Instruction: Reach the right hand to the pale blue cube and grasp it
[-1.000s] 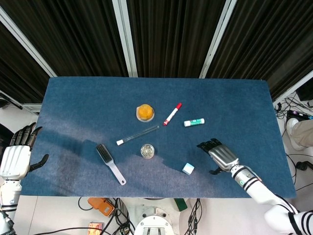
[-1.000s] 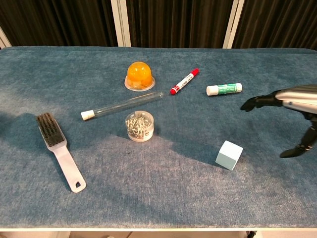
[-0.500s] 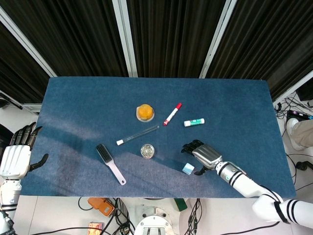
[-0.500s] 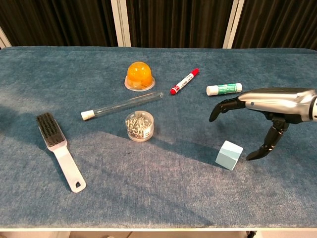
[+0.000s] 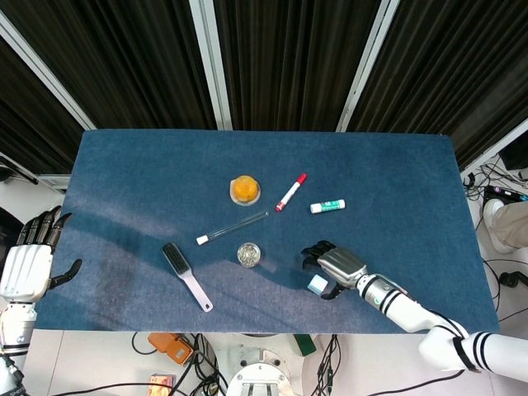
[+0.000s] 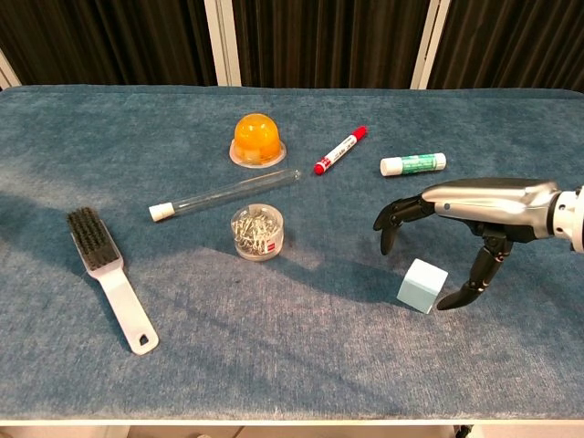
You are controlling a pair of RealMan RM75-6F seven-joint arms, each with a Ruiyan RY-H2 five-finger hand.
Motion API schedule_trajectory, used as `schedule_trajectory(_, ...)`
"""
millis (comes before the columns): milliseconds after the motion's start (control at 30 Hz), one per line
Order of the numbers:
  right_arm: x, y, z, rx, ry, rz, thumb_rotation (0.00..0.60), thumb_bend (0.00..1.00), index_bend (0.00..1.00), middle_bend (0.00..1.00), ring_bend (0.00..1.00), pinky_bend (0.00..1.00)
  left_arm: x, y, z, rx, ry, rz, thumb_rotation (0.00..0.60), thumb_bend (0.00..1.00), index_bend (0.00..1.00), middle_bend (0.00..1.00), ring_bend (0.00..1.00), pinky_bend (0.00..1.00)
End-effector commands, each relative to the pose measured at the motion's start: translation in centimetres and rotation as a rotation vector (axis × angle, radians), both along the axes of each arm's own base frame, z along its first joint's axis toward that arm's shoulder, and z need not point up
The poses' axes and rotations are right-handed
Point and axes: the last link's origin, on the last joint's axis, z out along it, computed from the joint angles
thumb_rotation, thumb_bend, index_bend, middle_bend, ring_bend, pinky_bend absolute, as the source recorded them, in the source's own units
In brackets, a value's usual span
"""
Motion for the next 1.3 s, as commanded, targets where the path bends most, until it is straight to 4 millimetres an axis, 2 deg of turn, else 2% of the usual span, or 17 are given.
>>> schedule_trajectory(33,0.0,0.0,-0.2,0.007,-0.003,0.0,0.6,0.24,0.39,0.19,0.18,0.12,0.0,0.0,0.0,0.001,-0.001,0.001,0.6,0.24,0.1,0.0,0.0,0.09)
schedule_trajectory(400,-0.5,0.1,-0.1,0.018,0.007,-0.01,0.6,0.3,0.45,0.19,0.18,0.12,0.0,0.0,0.0,0.001,-0.002,0.003,0.6,0.24,0.1,0.0,0.0,0.09)
schedule_trajectory(500,-0.4,0.0,-0.1,0.018,0.007,-0.009,0.6,0.33,0.5,0.19,0.18,0.12,0.0,0.0,0.0,0.003,-0.003,0.005,0.6,0.24,0.1,0.0,0.0,0.09)
schedule_trajectory(700,-0.5,0.0,0.0,0.014,0.014,-0.003,0.6,0.45,0.61,0.19,0.18,0.13,0.0,0.0,0.0,0.005,-0.004,0.008,0.6,0.24,0.1,0.0,0.0,0.09)
schedule_trajectory(800,-0.1,-0.2,0.4,-0.005,-0.014,-0.008,0.6,0.47,0.61,0.19,0.18,0.13,-0.1,0.0,0.0,0.007,-0.003,0.009,0.6,0.24,0.1,0.0,0.0,0.09)
schedule_trajectory(900,0.6,-0.7,1.6,-0.05,-0.067,-0.006,0.6,0.47,0.62,0.19,0.19,0.13,-0.1,0.0,0.1,0.01,-0.005,0.011,0.6,0.24,0.1,0.0,0.0,0.09)
schedule_trajectory(1100,1.7,-1.1,5.1,-0.183,-0.207,0.007,0.6,0.47,0.62,0.19,0.19,0.14,-0.1,0.0,0.1,0.009,-0.003,0.012,0.6,0.24,0.1,0.0,0.0,0.09)
schedule_trajectory(1300,1.1,-1.7,8.4,-0.339,-0.257,0.013,0.6,0.47,0.62,0.19,0.2,0.18,-0.1,0.0,0.1,0.01,0.0,0.013,0.6,0.25,0.1,0.0,0.0,0.09)
